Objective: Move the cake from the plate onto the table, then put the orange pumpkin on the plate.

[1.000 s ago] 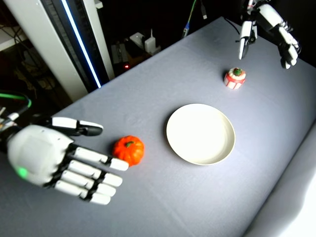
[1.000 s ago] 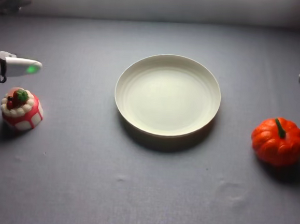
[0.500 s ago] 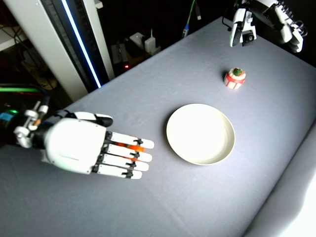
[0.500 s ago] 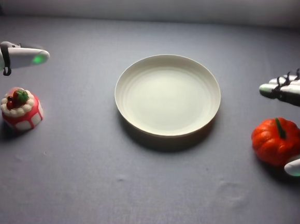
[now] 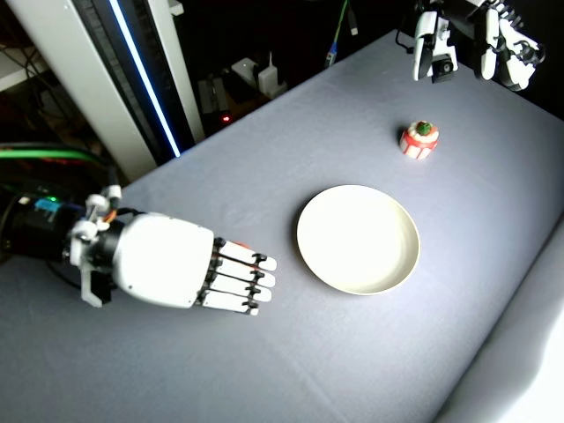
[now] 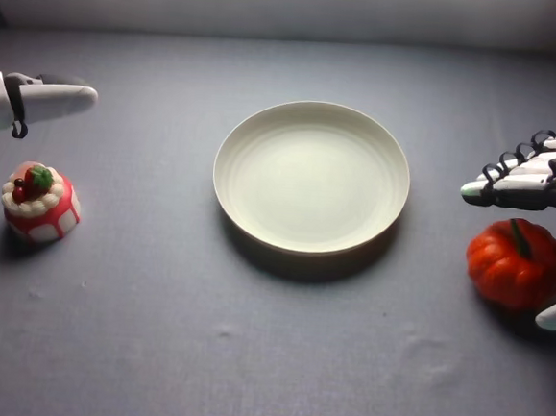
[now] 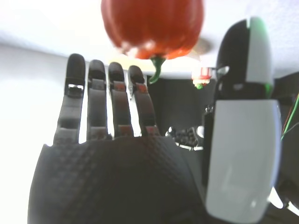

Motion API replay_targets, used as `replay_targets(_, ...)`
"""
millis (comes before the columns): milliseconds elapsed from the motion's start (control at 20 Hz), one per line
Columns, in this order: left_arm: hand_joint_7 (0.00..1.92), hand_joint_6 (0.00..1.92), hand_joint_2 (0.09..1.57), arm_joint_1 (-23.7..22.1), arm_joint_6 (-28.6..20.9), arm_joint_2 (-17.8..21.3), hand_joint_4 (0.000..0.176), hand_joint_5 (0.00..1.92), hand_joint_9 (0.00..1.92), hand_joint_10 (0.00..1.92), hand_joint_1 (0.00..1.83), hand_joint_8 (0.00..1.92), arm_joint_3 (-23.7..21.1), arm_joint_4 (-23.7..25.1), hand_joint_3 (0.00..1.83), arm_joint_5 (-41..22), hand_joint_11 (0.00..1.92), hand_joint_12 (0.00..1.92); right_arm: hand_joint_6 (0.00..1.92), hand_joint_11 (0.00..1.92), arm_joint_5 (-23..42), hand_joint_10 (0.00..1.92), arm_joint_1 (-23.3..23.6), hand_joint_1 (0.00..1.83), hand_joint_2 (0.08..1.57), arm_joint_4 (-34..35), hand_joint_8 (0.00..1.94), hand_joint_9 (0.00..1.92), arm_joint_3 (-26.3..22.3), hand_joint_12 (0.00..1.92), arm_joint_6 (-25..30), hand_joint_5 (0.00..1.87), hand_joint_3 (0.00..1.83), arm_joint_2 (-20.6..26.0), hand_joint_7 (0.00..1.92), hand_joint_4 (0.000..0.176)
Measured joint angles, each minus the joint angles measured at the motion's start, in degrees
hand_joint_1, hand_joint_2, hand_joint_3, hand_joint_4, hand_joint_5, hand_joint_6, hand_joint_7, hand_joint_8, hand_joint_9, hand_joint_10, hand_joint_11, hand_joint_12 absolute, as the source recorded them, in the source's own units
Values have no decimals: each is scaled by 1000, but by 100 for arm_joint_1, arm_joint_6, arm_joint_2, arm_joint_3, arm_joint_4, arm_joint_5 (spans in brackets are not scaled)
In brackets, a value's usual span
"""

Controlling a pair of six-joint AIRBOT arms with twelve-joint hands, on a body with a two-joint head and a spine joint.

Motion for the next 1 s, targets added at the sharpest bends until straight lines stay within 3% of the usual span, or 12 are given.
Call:
replay_targets(100,246,21,1129,0,2,74,15,531,187,9,783,4,-13,2,8,-2,0,787,9,0,-133,17,103,876,937,-166,8,280,0,976,26,292,22,0,288,0)
replay_targets(150,406,59,1094,0,2,140,0,717,263,30,896,22,-52,-37,0,-7,0,1075,18,0,-155,17,127,1020,909,-179,13,292,0,964,26,324,7,0,314,0)
replay_targets(200,248,11,1013,0,2,142,31,549,241,15,875,4,-55,-61,0,-39,0,1179,9,0,-155,10,131,994,911,-181,5,280,0,966,28,309,7,0,299,0)
replay_targets(250,221,1,987,0,2,136,7,411,250,15,893,2,-57,13,0,9,0,1263,2,0,-162,7,131,936,919,-192,1,278,0,911,28,292,10,0,286,0)
replay_targets(350,121,0,952,0,2,109,0,148,267,12,852,6,-55,31,0,74,0,1180,1,0,-162,2,131,891,920,-192,2,237,0,782,31,249,6,0,236,0)
replay_targets(600,158,10,950,0,2,-9,0,213,325,14,888,2,-7,146,1,264,0,1191,1,0,-181,2,131,791,978,-197,1,126,0,550,42,195,12,-17,130,0)
replay_targets(650,156,3,953,0,2,-9,60,198,336,17,881,1,-7,127,2,273,0,1183,0,0,-188,0,131,774,994,-197,0,82,0,511,42,172,11,-44,82,0)
replay_targets(700,139,0,969,0,2,-9,90,175,332,12,896,0,-7,120,6,273,0,1157,2,0,-197,0,127,770,1011,-197,0,70,2,463,44,177,11,-76,70,0)
replay_targets(800,138,0,970,0,2,-33,84,164,355,14,909,0,0,120,3,271,0,1225,0,0,-199,10,114,762,1020,-188,4,39,44,300,50,174,7,-168,54,0)
replay_targets(850,137,14,990,0,2,-52,54,211,348,9,906,0,7,125,8,282,0,1244,1,0,-162,7,50,768,1027,-155,2,29,72,226,52,181,5,-195,51,0)
replay_targets(900,131,8,994,0,0,-55,60,202,345,7,896,0,7,151,8,291,0,1247,4,0,-170,10,37,785,1028,-127,4,38,72,215,59,190,4,-205,59,0)
replay_targets(1000,178,11,998,-24,2,-55,13,220,340,3,859,11,7,155,5,299,0,1232,1,0,-199,4,-31,803,1018,-96,4,6,101,64,74,183,0,-221,35,0)
